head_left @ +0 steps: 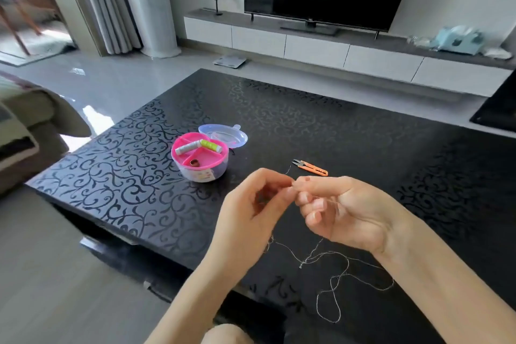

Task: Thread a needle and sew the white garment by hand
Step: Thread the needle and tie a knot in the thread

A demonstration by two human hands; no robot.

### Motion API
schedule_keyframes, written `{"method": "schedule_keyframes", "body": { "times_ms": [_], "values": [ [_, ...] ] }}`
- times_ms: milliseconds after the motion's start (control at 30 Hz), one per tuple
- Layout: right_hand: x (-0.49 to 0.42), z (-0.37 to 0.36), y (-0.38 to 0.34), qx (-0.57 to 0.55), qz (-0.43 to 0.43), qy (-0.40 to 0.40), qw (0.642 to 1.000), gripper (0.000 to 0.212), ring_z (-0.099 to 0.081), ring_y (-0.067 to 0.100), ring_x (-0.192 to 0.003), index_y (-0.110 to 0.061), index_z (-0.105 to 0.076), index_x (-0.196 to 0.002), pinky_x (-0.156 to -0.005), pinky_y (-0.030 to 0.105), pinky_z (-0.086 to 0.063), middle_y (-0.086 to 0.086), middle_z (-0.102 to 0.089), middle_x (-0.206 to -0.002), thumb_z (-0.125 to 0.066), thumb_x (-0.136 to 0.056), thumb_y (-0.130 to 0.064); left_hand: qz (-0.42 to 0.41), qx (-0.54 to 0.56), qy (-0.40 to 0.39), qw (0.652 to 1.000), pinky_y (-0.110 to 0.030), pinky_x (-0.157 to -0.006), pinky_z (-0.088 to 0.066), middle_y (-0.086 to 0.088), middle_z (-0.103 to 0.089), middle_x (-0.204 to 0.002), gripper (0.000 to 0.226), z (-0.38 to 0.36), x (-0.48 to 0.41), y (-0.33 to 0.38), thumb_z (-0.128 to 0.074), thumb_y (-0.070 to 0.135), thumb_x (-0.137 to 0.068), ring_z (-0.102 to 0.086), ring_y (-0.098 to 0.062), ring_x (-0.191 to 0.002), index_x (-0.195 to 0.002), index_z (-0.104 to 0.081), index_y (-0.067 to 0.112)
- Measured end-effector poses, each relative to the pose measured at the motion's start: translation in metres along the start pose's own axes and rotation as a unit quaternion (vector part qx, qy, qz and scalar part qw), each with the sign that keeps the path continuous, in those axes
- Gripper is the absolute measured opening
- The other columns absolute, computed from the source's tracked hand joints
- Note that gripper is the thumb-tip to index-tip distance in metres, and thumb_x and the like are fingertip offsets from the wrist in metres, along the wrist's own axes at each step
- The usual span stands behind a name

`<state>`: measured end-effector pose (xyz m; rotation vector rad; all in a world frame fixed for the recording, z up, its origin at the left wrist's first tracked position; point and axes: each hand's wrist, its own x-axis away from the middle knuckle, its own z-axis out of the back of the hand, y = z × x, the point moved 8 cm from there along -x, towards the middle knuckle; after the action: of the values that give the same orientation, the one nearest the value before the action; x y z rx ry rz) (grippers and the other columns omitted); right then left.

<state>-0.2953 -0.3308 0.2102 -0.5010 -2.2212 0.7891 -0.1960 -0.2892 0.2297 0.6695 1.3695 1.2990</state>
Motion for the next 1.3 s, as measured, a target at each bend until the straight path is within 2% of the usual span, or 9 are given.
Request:
{"method": "schedule_keyframes", "body": {
  "times_ms": [133,200,267,400,567,633,733,900,1300],
  "values": [
    [0.031,-0.029,-0.018,-0.01,0.028,-0.017,0.999,0.014,-0.045,0.006,-0.036,-0.002,-0.057,-0.079,-0.038,0.017,-0.047,0.005,-0.049,-0.059,-0.063,-0.066,-0.001,-0.053,0.013,0.028,0.998,-0.013,-0.06,-0.041,0.013,-0.061,-0.062,0.015,0.01,0.001,0.045,-0.066,0.013,-0.087,-0.051,0.0,-0.059,-0.073,-0.065,0.019],
    [0.047,-0.042,-0.03,0.01,0.075,-0.03,0.997,0.004,-0.048,0.008,-0.038,-0.004,-0.06,-0.083,-0.04,0.02,-0.049,0.006,-0.052,-0.058,-0.058,-0.079,-0.005,-0.072,0.04,0.049,0.995,-0.015,-0.056,-0.039,0.011,-0.057,-0.059,0.014,0.016,0.001,0.066,-0.065,0.017,-0.087,-0.048,-0.001,-0.056,-0.073,-0.065,0.014],
    [0.063,-0.053,-0.045,0.082,0.155,-0.05,0.983,0.018,-0.054,0.012,-0.045,-0.007,-0.065,-0.09,-0.048,0.025,-0.053,0.009,-0.06,-0.064,-0.048,-0.093,-0.009,-0.058,0.111,0.067,0.99,-0.012,-0.05,-0.035,0.011,-0.055,-0.056,0.015,0.021,-0.002,0.081,-0.063,0.015,-0.088,-0.045,-0.001,-0.05,-0.073,-0.064,0.013],
    [0.109,-0.077,-0.08,0.351,0.381,0.003,0.855,0.021,-0.065,0.015,-0.075,-0.021,-0.071,-0.1,-0.073,0.027,-0.056,0.003,-0.072,-0.086,-0.059,-0.084,-0.027,-0.016,0.215,0.051,0.975,-0.016,-0.047,-0.03,0.008,-0.056,-0.056,0.011,0.022,-0.011,0.109,-0.063,0.019,-0.083,-0.04,-0.002,-0.044,-0.074,-0.065,0.013],
    [0.153,-0.105,-0.11,0.379,0.54,0.085,0.747,0.008,-0.064,-0.001,-0.08,-0.022,-0.072,-0.085,-0.076,0.016,-0.049,-0.013,-0.072,-0.08,-0.064,-0.083,-0.024,-0.04,0.219,0.025,0.975,-0.016,-0.044,-0.027,0.012,-0.047,-0.051,0.014,0.024,-0.009,0.143,-0.06,0.016,-0.091,-0.033,-0.002,-0.044,-0.078,-0.065,0.011],
    [0.166,-0.116,-0.12,0.357,0.553,0.071,0.749,0.015,-0.066,0.006,-0.087,-0.013,-0.069,-0.086,-0.085,0.022,-0.051,-0.006,-0.072,-0.084,-0.056,-0.093,-0.016,-0.042,0.22,0.032,0.974,-0.014,-0.044,-0.029,0.01,-0.05,-0.055,0.015,0.026,-0.008,0.148,-0.06,0.018,-0.091,-0.033,-0.003,-0.045,-0.079,-0.064,0.011],
    [0.184,-0.14,-0.139,0.288,0.524,-0.01,0.801,0.024,-0.069,0.026,-0.091,-0.006,-0.06,-0.084,-0.088,0.035,-0.055,0.011,-0.071,-0.086,-0.042,-0.1,-0.01,-0.034,0.23,0.058,0.971,-0.012,-0.043,-0.028,0.007,-0.052,-0.06,0.018,0.032,-0.01,0.145,-0.058,0.018,-0.093,-0.032,-0.004,-0.046,-0.075,-0.061,0.013],
    [0.207,-0.178,-0.173,0.221,0.46,-0.086,0.856,0.028,-0.068,0.026,-0.066,-0.005,-0.054,-0.079,-0.073,0.041,-0.059,0.01,-0.066,-0.065,-0.036,-0.1,-0.007,-0.009,0.193,0.097,0.976,-0.013,-0.046,-0.031,0.007,-0.053,-0.063,0.018,0.049,-0.01,0.128,-0.052,0.016,-0.097,-0.036,-0.003,-0.049,-0.08,-0.057,0.012],
    [0.277,-0.251,-0.229,0.109,0.495,-0.138,0.851,0.021,-0.061,0.02,-0.052,-0.004,-0.058,-0.081,-0.057,0.031,-0.055,0.008,-0.057,-0.058,-0.046,-0.097,-0.007,0.049,0.115,0.134,0.983,-0.022,-0.056,-0.036,0.002,-0.058,-0.068,0.017,0.072,-0.013,0.086,-0.046,0.015,-0.099,-0.042,-0.01,-0.057,-0.084,-0.054,0.01]
  ]
}}
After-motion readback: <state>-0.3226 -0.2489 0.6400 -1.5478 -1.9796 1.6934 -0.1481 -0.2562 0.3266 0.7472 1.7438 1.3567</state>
